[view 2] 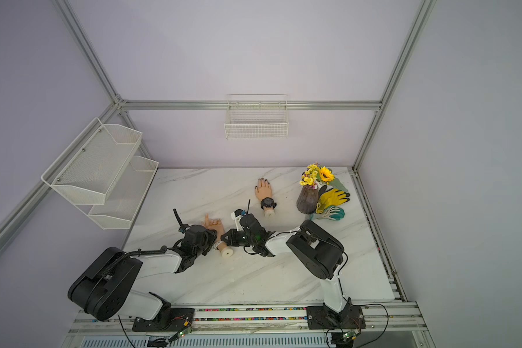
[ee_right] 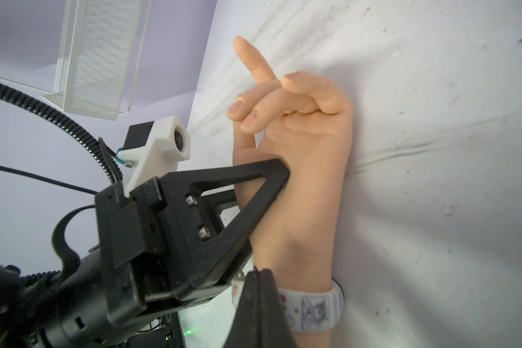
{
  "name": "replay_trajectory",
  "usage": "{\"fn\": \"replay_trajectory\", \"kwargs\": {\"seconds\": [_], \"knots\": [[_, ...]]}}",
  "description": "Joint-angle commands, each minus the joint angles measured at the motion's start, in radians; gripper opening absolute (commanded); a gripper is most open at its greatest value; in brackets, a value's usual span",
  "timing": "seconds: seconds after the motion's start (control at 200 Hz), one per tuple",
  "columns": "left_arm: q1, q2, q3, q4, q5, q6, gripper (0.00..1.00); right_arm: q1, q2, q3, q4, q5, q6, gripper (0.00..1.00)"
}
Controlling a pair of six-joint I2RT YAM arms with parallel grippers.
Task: Take off the watch
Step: Untie the watch from the hand.
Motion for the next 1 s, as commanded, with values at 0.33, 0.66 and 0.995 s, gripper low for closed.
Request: {"fn": "replay_trajectory", "kwargs": {"seconds": [0.33, 0.66, 0.995], "knots": [[-0.005, 0.050, 0.008, -0.249, -0.122, -0.004, 0.00, 0.126, -0.041, 0.074, -0.169, 0.082, -0.133, 0.00], [-0.004, 0.092, 0.025, -0.272, -0.129, -0.019, 0.00, 0.182, -0.093, 0.078, -0.193, 0.161, -0.246, 0.00], [-0.001, 0.108, 0.022, -0.274, -0.140, -0.029, 0.00, 0.243, -0.160, 0.001, -0.048, 0.108, -0.309, 0.00]]}}
